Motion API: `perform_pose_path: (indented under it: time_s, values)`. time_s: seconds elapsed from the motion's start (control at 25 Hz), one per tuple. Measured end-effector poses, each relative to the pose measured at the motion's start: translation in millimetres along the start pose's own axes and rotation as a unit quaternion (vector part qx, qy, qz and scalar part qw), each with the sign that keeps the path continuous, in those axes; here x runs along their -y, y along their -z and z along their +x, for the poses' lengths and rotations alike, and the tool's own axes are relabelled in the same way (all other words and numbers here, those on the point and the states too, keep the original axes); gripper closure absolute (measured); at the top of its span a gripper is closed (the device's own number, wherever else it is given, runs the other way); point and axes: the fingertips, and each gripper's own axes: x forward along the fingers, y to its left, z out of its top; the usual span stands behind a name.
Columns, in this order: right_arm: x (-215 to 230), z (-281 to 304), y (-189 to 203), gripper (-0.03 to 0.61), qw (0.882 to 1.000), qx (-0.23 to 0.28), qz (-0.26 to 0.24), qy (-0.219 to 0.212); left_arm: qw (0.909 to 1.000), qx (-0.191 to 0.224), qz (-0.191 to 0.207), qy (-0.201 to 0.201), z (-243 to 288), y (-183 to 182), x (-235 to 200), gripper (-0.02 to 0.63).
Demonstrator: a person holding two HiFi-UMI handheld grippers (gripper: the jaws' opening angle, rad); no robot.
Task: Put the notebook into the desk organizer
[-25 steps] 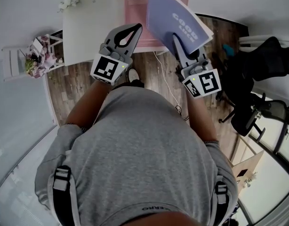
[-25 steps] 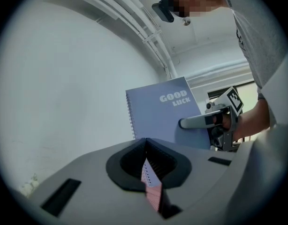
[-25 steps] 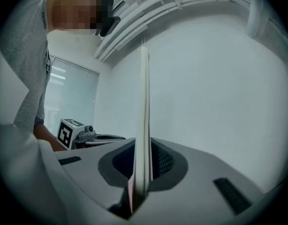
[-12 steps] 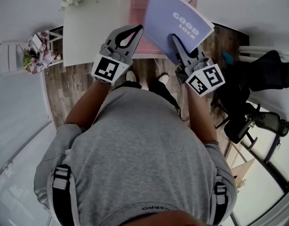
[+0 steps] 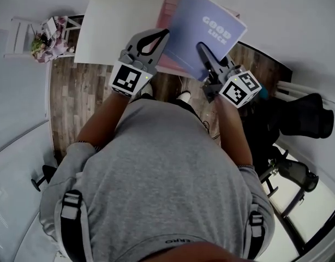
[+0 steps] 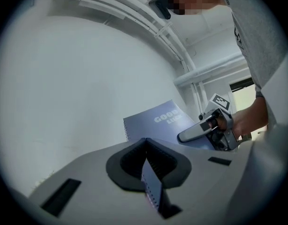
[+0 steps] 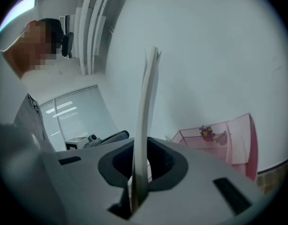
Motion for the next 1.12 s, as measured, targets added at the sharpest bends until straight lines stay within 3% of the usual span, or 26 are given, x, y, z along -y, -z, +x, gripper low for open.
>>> perform_pose_path:
  time_s: [0.24, 0.68, 1.0, 1.12]
  values:
    - [12.5, 10.9, 6.5, 0.537, 0.997, -0.034, 0.064, -0.025, 0.9996, -0.003, 0.003, -0.027, 2.8, -2.4, 0.1, 0.594]
    - [33.2, 38.5, 18.8, 0.537, 0.978, -0.075, 0.188, -0.045, 0.9987, -0.016, -0.002, -0.049, 3.0, 5.1, -6.4, 0.594]
    - [43.7, 53.4, 37.8, 0.532, 0.966, -0.119, 0.228, -0.034, 0.9984, -0.019, -0.006, -0.053, -1.2, 6.8, -8.9, 0.594]
    - [44.3, 62.4, 36.0, 0.532, 0.964, -0.117, 0.235, -0.052, 0.9984, -0.02, -0.008, -0.053, -3.1, 8.9, -11.5, 0.594]
